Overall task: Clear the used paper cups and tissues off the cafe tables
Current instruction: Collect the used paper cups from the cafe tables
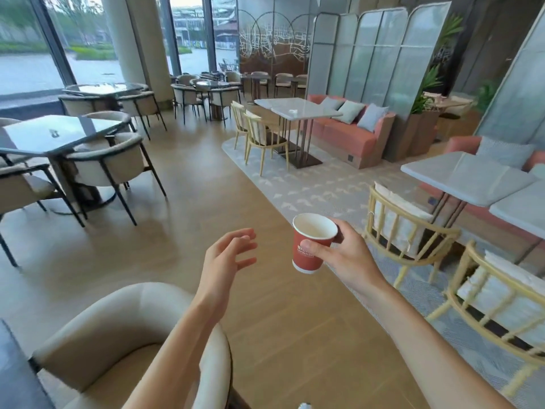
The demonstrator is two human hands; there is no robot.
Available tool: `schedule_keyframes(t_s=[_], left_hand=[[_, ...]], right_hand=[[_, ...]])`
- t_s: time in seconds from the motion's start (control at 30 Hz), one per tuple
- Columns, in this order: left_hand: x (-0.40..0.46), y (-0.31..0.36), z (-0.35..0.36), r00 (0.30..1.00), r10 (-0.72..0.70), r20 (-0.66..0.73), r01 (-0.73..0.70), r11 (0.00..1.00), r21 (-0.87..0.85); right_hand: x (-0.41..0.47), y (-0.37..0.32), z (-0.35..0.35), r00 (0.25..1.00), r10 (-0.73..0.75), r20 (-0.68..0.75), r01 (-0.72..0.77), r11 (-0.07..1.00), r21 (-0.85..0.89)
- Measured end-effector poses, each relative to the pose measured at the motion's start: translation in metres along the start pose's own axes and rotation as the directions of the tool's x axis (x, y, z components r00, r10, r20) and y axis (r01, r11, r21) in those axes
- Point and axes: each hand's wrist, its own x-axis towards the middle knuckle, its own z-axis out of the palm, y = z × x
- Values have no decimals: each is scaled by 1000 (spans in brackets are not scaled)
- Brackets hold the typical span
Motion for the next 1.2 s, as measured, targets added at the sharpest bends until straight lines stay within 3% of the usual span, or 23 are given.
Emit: schedule_keyframes(t_s=[0.43, 0.83, 1.2], left_hand=[[371, -4, -52, 970, -9, -242, -1, 999, -43], [610, 9, -98, 966, 5, -260, -5, 1000, -1], [943, 34, -183, 978, 26, -205, -13, 998, 64]], right_hand=[[405, 21, 155, 973, -67, 220, 62, 998, 29], [635, 19, 281, 948, -72, 309, 55, 996, 64], [937, 4, 431, 962, -80, 262, 62, 995, 79]])
